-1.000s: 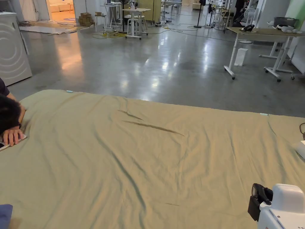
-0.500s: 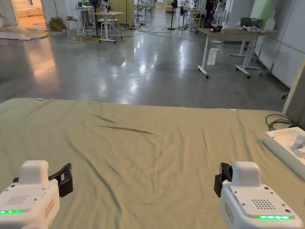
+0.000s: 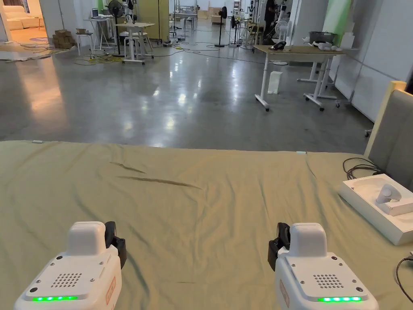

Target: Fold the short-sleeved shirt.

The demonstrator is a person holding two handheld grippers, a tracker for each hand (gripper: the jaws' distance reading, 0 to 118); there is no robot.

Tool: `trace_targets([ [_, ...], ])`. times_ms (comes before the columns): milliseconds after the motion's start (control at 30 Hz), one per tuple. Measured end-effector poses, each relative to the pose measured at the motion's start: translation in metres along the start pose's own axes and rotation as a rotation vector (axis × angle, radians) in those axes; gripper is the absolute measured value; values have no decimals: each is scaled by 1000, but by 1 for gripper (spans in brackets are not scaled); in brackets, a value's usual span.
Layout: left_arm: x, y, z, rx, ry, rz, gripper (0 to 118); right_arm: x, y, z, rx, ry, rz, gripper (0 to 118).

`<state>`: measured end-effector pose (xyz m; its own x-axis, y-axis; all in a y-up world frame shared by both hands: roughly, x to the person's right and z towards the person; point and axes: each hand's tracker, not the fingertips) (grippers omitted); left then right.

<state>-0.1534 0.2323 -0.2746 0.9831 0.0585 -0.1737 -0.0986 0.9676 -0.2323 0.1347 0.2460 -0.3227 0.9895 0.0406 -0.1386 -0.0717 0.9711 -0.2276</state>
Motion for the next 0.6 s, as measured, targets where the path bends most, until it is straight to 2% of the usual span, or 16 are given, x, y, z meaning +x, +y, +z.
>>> trace_targets([
  [600, 3, 11, 1, 20, 11, -26, 1, 3, 2, -1, 4, 9, -4, 0],
])
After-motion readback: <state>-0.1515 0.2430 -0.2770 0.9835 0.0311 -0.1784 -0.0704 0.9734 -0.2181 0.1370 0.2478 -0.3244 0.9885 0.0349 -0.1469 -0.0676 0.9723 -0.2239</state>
